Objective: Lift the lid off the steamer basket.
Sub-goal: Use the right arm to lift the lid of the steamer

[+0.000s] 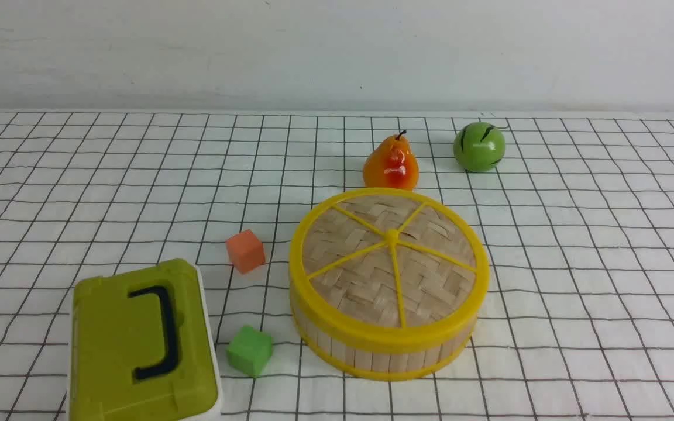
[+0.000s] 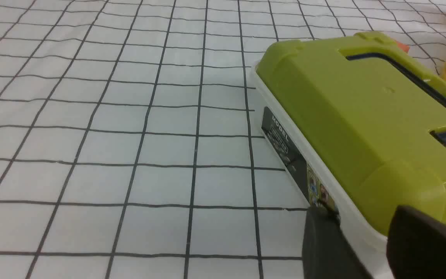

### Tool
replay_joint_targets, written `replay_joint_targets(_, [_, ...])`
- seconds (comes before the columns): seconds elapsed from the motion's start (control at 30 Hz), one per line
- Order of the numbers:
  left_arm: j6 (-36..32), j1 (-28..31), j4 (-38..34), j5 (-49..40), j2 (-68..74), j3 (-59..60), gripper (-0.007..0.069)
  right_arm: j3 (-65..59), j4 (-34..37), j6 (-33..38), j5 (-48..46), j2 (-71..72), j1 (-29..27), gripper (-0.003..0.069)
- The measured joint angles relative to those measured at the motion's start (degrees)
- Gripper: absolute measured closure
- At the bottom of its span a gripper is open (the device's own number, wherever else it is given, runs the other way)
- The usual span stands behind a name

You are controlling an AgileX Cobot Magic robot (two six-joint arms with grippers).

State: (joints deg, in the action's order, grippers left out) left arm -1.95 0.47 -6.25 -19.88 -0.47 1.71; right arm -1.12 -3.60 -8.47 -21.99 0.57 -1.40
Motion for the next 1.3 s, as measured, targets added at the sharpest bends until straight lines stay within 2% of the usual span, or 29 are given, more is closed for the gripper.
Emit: replay_joint_targets(1.3, [0.0, 0.0, 0.1, 0.0, 0.0, 0.0, 0.0385, 0.0, 0.0, 0.0, 0.0, 0.0, 0.0, 0.0568])
